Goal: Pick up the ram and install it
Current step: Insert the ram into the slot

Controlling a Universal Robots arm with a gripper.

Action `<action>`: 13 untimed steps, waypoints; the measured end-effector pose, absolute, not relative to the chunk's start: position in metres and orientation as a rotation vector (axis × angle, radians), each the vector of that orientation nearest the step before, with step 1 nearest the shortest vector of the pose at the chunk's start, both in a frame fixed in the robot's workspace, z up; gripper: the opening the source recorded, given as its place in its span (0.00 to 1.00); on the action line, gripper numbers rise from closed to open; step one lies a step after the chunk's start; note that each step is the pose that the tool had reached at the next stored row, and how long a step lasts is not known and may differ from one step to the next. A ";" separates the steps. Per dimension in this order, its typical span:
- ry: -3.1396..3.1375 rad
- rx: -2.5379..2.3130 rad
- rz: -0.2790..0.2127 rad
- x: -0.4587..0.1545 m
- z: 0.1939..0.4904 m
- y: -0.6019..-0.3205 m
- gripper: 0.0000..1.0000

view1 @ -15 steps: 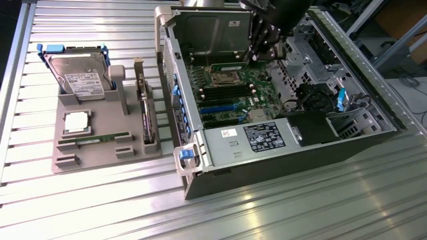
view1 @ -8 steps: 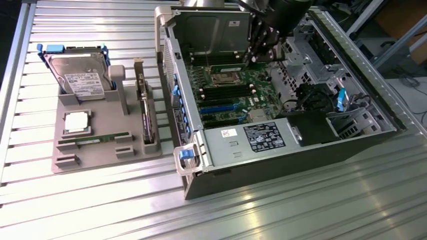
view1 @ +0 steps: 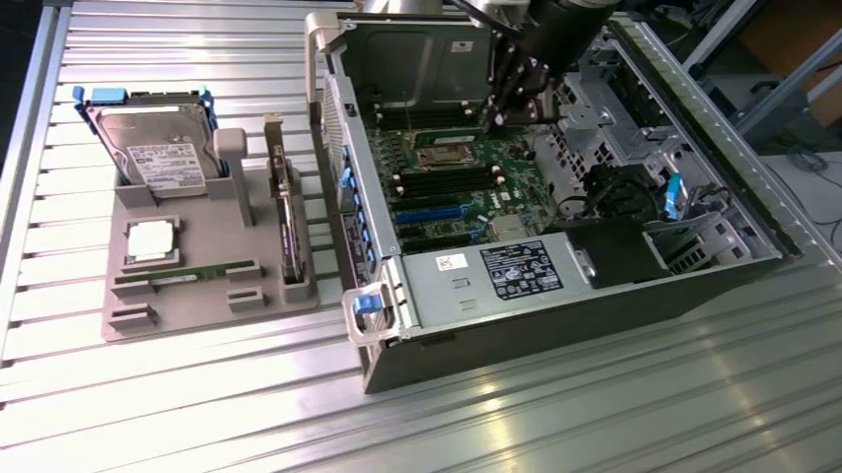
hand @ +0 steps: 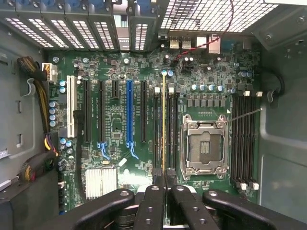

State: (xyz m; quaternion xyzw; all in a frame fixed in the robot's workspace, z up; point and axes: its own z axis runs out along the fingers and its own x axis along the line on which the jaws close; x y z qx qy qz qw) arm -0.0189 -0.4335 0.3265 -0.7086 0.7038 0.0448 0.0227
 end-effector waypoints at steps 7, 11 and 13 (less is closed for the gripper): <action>2.180 -2.194 0.139 -0.018 0.318 -0.433 0.12; 2.181 -2.193 0.139 -0.017 0.316 -0.433 0.12; 2.182 -2.192 0.139 -0.016 0.314 -0.433 0.12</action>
